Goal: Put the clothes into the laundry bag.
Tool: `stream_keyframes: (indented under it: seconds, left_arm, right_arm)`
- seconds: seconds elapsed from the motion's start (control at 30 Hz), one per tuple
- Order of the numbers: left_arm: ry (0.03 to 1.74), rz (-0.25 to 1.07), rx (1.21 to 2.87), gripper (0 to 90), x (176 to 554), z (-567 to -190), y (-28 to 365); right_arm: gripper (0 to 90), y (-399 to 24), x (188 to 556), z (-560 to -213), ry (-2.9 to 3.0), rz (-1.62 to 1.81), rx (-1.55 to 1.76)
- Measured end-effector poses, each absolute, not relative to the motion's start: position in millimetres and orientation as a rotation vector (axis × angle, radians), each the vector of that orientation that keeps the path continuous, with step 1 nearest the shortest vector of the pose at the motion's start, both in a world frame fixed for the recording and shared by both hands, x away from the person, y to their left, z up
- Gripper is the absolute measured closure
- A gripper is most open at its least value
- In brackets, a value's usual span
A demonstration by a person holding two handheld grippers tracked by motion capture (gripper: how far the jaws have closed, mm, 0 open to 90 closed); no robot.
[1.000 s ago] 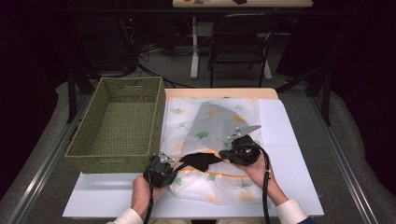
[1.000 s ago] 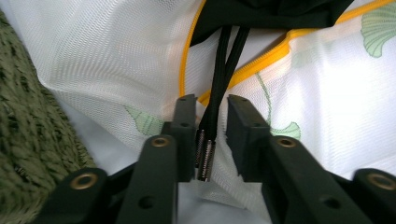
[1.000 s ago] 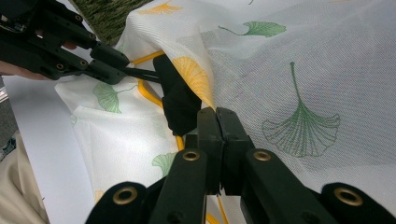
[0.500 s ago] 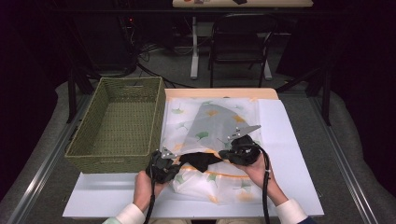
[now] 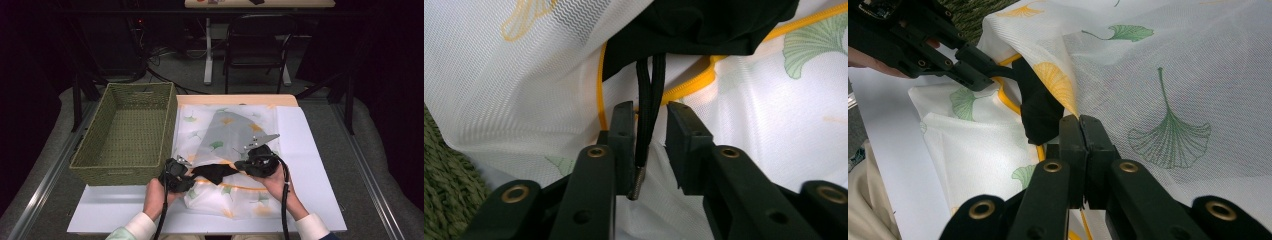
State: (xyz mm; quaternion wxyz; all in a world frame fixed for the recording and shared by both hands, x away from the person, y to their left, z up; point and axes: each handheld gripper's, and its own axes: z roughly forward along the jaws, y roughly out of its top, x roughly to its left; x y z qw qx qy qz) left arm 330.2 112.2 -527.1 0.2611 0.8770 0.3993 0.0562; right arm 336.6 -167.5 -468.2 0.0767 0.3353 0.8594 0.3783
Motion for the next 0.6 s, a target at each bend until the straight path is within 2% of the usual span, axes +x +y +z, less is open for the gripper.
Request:
stream_keyframes:
  seconds: [0.1, 0.23, 0.6]
  left_arm:
    - [1.073, 0.156, 2.380, 73.6, 334, -529, 108]
    - [1.039, 0.168, 2.383, 84.0, 336, -527, 102]
    - [1.038, 0.262, 2.272, 84.8, 354, -522, 86]
  right_arm:
    - [89.2, -167, 337, -469, 2.576, 1.132, 1.004]
    - [89.2, -167, 337, -469, 2.575, 1.134, 1.008]
    - [89.3, -168, 337, -468, 2.574, 1.136, 1.004]
